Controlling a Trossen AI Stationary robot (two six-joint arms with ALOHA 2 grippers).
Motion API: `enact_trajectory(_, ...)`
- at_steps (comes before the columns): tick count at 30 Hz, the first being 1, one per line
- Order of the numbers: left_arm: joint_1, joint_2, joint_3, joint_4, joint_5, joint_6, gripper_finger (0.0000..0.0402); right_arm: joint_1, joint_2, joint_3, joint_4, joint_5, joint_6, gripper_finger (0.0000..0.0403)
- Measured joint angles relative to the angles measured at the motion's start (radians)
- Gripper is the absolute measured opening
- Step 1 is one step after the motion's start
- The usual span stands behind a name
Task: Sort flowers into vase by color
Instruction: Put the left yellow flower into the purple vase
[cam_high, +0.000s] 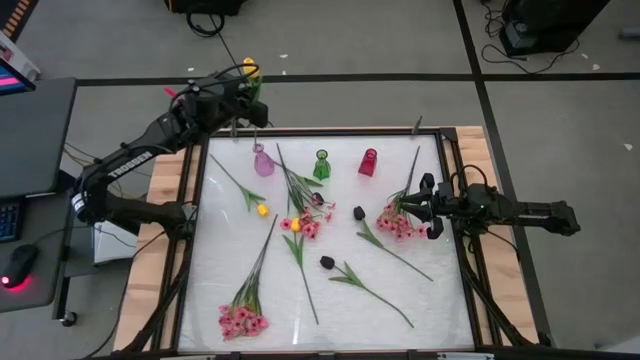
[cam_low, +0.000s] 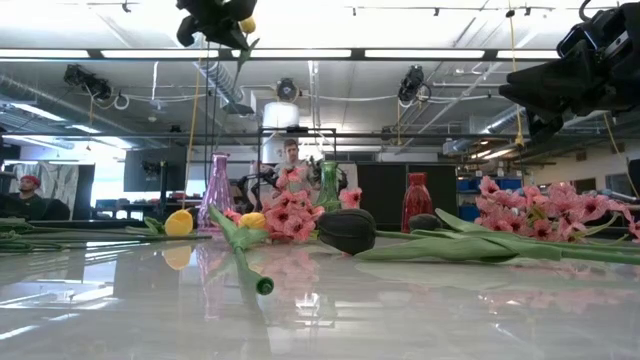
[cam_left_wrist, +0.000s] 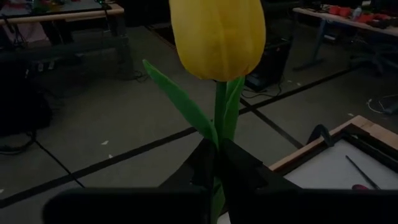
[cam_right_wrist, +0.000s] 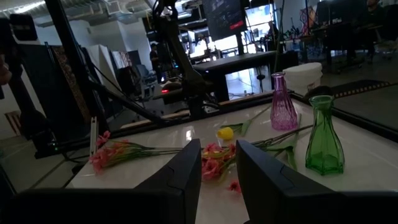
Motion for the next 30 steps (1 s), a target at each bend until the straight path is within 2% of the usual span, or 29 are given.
enact_trajectory(30,0.0,0.01,0.0,-0.078,0.0,-0.021,0.0027,0.0,0.0,0.0,0.0,0.0,0.0,0.011)
